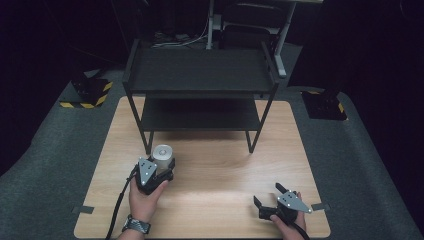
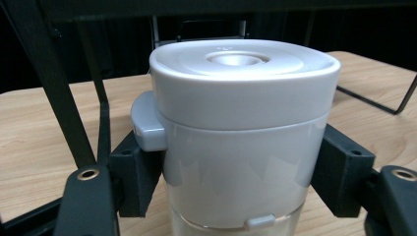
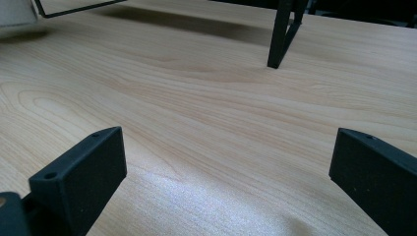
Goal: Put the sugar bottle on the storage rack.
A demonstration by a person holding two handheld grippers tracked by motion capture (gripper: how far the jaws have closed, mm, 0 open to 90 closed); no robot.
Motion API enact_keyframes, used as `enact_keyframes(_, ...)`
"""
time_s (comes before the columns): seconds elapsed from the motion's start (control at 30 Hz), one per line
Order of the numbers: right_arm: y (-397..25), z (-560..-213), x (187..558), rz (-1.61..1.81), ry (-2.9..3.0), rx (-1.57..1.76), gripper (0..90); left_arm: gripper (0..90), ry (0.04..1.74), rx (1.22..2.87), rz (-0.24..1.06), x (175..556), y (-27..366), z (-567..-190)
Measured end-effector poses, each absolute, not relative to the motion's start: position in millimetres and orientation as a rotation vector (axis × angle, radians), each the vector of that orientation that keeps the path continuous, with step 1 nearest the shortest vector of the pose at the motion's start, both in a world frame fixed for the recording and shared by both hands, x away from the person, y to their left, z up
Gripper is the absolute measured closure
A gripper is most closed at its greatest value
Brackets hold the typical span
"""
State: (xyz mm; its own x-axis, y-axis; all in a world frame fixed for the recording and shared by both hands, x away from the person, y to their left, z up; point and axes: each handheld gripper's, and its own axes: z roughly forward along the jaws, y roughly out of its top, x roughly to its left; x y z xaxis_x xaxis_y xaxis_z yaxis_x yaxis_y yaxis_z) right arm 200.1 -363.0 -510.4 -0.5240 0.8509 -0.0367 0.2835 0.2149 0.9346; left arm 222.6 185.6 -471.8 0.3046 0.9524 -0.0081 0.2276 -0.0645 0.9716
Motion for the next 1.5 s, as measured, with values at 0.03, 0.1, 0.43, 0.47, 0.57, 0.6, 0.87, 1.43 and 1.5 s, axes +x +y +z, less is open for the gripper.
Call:
enact_keyframes(0.03,-363.0,-510.4,200.1,1.304,1.929,1.046,0.7,29.5,1.126,1.532,0.875,222.6,185.6,-471.8)
enact_keyframes(0.1,-362.8,-510.2,200.2,1.303,1.929,1.048,0.8,29.6,1.108,1.538,0.888,220.2,182.9,-465.0)
enact_keyframes(0.43,-363.5,-510.5,200.3,1.308,1.927,1.053,0.7,29.6,1.081,1.532,0.861,213.8,172.7,-425.4)
enact_keyframes(0.47,-363.5,-510.5,200.3,1.308,1.927,1.053,0.7,29.6,1.081,1.532,0.861,213.8,172.7,-425.4)
enact_keyframes(0.57,-364.2,-510.5,200.7,1.311,1.929,1.052,0.7,29.6,1.074,1.53,0.863,214.2,169.2,-415.3)
enact_keyframes(0.6,-364.4,-510.5,200.8,1.312,1.93,1.052,0.7,29.6,1.075,1.523,0.856,214.8,168.6,-412.4)
enact_keyframes(0.87,-364.5,-510.6,200.7,1.314,1.931,1.049,0.7,29.6,1.046,1.497,0.856,222.4,163.6,-385.4)
enact_keyframes(1.43,-365.6,-510.8,200.9,1.319,1.936,1.041,0.7,29.6,1.018,1.478,0.892,263.2,141.8,-344.7)
enact_keyframes(1.5,-365.8,-510.9,200.9,1.32,1.936,1.04,0.7,29.6,1.029,1.482,0.9,268.4,139.1,-342.6)
